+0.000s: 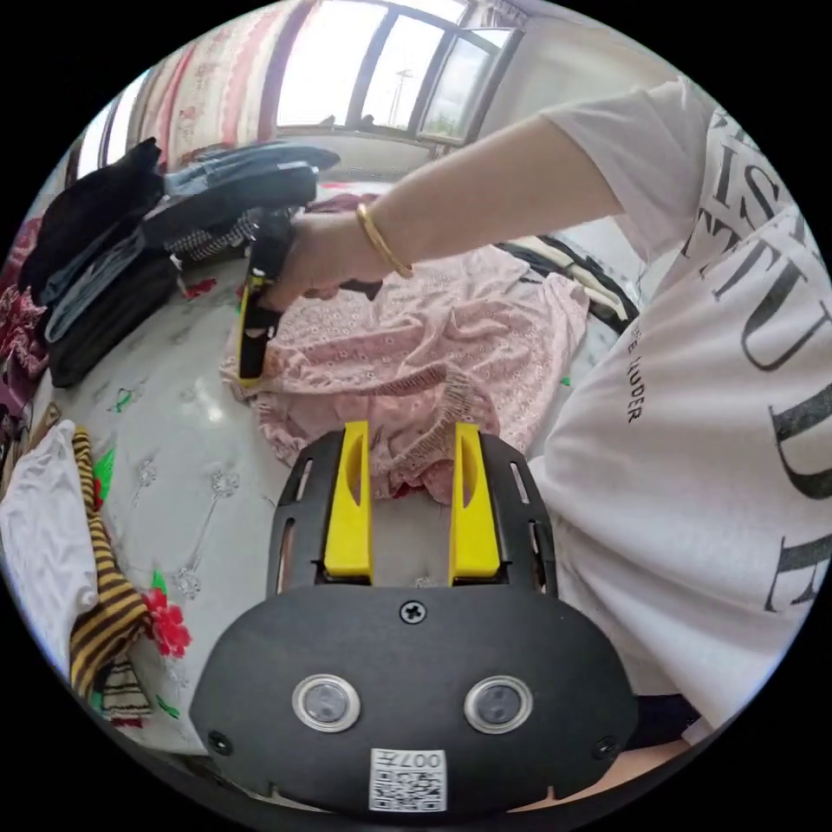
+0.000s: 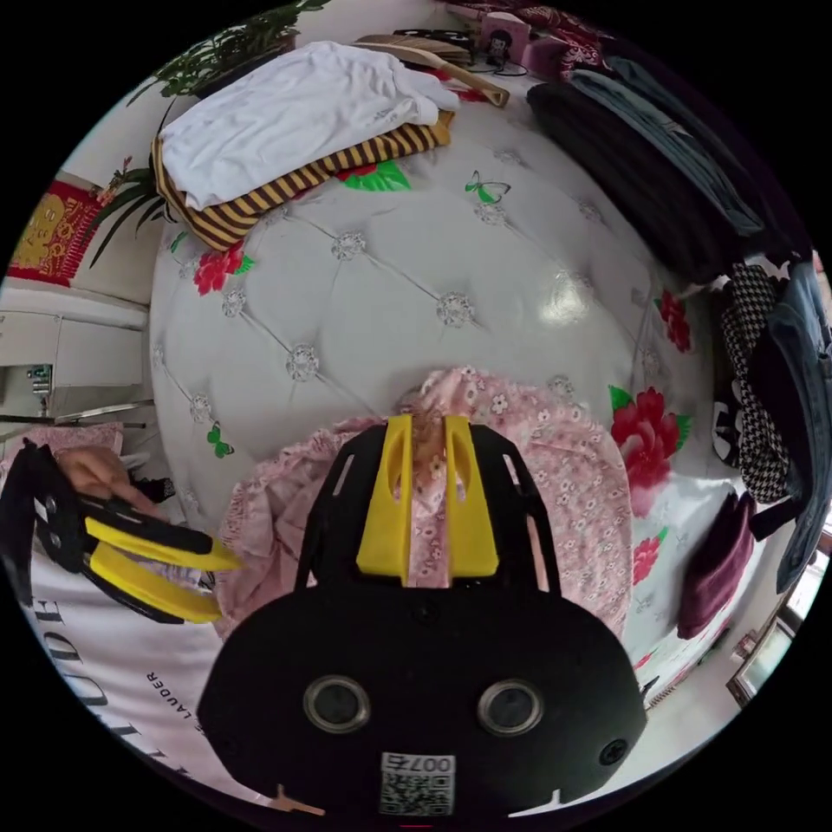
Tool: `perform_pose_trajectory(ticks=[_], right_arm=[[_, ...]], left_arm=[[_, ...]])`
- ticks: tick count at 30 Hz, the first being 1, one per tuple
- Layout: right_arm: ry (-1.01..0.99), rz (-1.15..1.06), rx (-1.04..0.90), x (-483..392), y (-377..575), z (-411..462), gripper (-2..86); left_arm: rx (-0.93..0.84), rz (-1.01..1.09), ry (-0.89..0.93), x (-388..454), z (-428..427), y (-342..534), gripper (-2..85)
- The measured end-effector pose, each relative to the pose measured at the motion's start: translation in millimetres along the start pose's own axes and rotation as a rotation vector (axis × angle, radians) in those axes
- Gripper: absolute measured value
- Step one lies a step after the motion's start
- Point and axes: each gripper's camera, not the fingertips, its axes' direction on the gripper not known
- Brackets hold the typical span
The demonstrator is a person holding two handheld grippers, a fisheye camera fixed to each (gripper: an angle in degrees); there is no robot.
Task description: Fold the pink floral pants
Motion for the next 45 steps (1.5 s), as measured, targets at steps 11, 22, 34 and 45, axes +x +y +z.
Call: perform_pose_trajectory(ticks=[11, 22, 34, 45], right_arm=[[-0.143, 0.064, 0.495, 73.0, 19.5, -119.5, -0.2], [-0.197, 0.208, 0.353, 79.2, 50.9, -41.6, 0.6], [-0.197, 0.74, 0.34, 75.5, 412.9, -1.2, 1.1], [-0.276, 0.473, 0.129, -7.6, 459.5, 85.4, 1.8]], left_arm=[[-0.039, -0.226, -0.027, -73.9, -38.8, 39.7, 0.0], [-0.061, -0.795, 0.161, -151.9, -54.6, 120.7, 0.3], [0.127, -0.734, -0.034, -137.0, -101.4, 138.9, 7.4], [-0.143, -0.52, -0.191, -105.9, -33.6, 107.8, 0.9]])
